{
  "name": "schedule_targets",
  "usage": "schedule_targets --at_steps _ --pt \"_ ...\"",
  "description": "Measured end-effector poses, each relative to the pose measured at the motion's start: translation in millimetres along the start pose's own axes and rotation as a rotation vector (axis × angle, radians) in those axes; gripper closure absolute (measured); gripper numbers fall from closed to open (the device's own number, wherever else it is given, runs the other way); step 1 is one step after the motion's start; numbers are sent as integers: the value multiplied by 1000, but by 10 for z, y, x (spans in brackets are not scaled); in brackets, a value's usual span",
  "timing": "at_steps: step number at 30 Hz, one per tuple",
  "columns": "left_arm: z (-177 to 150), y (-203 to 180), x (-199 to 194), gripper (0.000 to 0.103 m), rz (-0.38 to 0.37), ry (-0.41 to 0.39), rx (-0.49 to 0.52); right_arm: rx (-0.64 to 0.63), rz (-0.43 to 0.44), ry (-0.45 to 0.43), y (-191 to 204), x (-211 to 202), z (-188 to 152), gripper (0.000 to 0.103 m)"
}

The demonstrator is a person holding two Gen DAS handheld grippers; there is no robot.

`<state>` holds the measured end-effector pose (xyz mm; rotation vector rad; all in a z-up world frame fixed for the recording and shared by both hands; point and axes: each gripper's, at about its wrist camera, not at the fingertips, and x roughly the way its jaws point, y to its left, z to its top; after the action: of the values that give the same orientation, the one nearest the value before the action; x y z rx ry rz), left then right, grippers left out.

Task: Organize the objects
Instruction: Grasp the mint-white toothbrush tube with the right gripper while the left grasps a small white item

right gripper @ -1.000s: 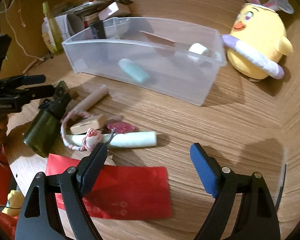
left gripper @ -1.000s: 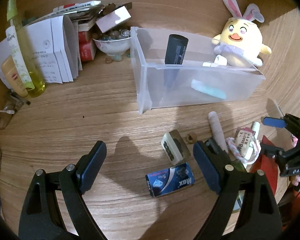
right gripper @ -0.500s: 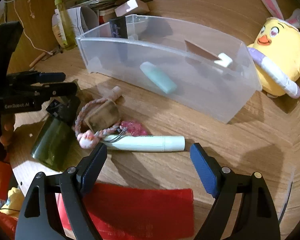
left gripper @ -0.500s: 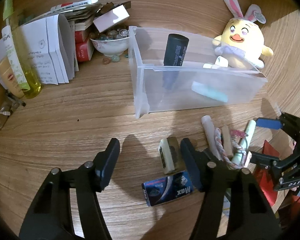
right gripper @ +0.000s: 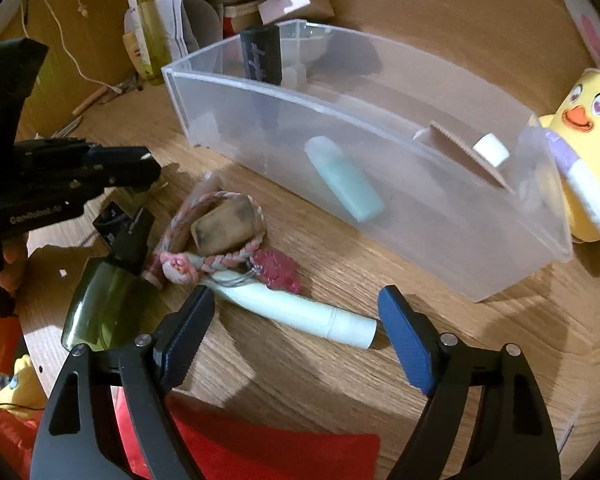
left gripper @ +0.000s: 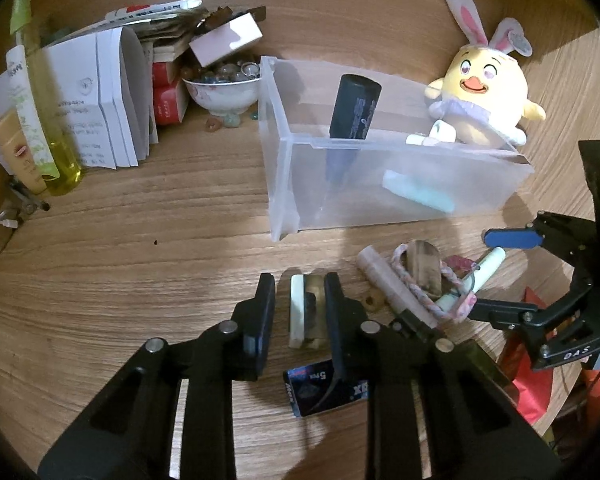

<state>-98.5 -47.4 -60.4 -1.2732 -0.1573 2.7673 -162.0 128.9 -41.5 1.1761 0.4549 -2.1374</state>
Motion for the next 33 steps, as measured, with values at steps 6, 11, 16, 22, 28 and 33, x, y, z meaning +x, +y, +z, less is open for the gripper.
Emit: schedule_targets --at_steps 6,11,16,22,28,33 --pt "0 -23 -13 80 9 -8 8 -32 3 -6 -10 -78 -92 63" --pt "-8 -6 -32 80 13 -17 -2 -39 -6 -14 -67 -161 -201 74" --pt "-38 9 -60 79 18 -17 -3 -14 -27 -18 -176 -248 -330 74" --pt "-65 -34 -45 79 36 -1 23 30 -55 -1 -325 -352 -461 74" --pt "-33 -24 61 77 41 44 10 13 -52 -20 -261 -359 -384 57" --pt "20 -33 131 76 42 55 3 -44 -47 -22 -123 -217 -237 57"
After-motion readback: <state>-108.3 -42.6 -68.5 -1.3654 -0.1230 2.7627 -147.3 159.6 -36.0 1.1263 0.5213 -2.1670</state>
